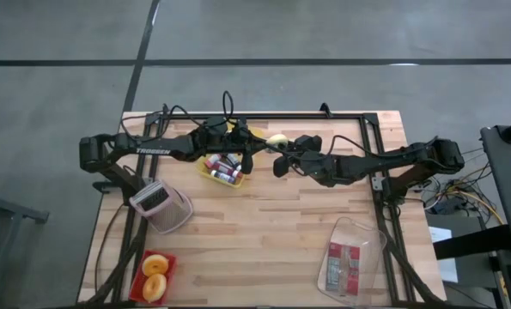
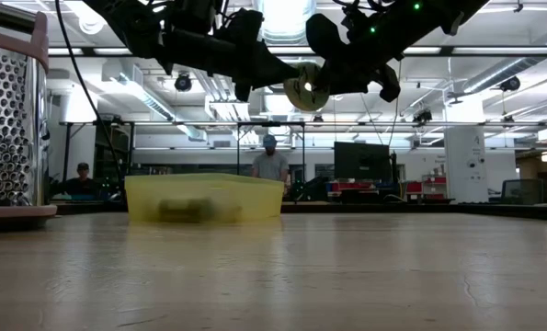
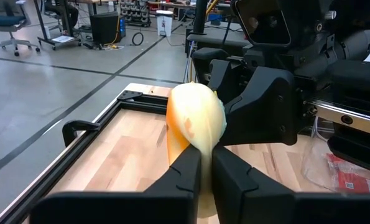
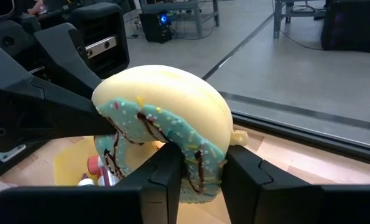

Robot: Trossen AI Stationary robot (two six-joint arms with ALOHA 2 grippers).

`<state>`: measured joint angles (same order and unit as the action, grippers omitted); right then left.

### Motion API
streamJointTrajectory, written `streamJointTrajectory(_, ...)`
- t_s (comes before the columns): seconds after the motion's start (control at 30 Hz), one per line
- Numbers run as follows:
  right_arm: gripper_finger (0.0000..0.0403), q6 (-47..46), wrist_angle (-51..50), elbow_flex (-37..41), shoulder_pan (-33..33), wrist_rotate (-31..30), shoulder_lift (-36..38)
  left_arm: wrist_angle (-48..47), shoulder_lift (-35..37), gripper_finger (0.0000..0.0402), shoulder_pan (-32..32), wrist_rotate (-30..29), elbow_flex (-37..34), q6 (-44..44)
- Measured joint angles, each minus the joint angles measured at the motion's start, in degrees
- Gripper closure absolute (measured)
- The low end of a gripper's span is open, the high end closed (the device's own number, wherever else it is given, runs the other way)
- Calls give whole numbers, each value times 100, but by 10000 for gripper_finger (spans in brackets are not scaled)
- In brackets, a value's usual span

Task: Pick & Place Food Item
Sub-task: Put the blue donut into the red bin

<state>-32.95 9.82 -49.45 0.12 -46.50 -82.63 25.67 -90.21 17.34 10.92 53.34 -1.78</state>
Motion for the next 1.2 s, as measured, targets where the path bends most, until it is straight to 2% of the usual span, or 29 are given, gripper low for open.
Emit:
streamJointTrajectory(0.63,326,0,-5,0,2,0,0,0,0,377,0,-2,-2,2)
streamJointTrajectory(1.2,258,43,-17,0,0,1,0,-2,0,376,2,155,-11,2)
